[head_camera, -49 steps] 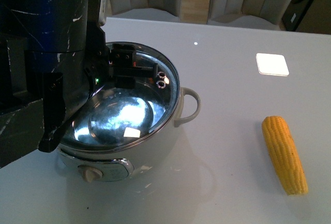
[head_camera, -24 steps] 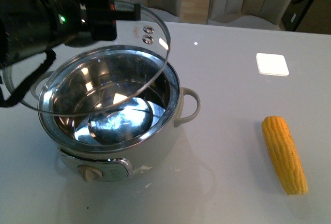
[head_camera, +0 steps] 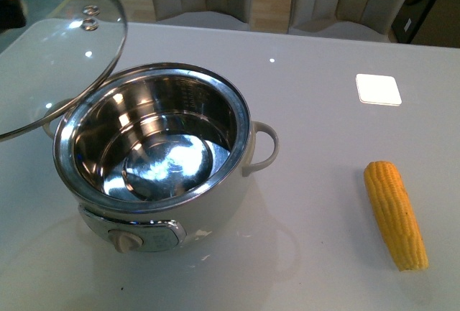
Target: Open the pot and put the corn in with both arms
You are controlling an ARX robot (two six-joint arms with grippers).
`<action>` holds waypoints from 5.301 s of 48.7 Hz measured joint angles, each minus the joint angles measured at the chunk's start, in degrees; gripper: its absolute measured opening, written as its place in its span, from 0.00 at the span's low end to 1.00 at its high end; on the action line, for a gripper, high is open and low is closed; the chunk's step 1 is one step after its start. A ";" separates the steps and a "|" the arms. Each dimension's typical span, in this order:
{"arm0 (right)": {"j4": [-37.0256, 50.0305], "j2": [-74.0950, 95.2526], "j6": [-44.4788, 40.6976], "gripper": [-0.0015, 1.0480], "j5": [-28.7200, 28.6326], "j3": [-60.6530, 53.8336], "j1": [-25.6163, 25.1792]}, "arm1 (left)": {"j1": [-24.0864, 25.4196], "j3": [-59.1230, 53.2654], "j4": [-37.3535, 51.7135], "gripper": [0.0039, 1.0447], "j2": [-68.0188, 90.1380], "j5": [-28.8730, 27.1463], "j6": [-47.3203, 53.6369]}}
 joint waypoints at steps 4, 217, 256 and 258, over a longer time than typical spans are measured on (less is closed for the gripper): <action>0.00 0.00 0.00 0.92 0.00 0.00 0.00 | 4.13 -2.01 1.97 0.40 0.15 1.40 1.09; 0.00 0.00 0.00 0.92 0.00 0.00 0.00 | 8.33 -34.07 -41.70 0.03 -93.46 13.25 3.80; 0.00 0.00 0.00 0.92 0.00 0.00 0.00 | 8.33 -34.07 -41.88 0.95 -93.70 13.25 3.93; 0.00 0.00 0.00 0.92 0.00 0.00 0.00 | 8.33 -34.07 -41.88 0.93 -93.70 13.25 3.93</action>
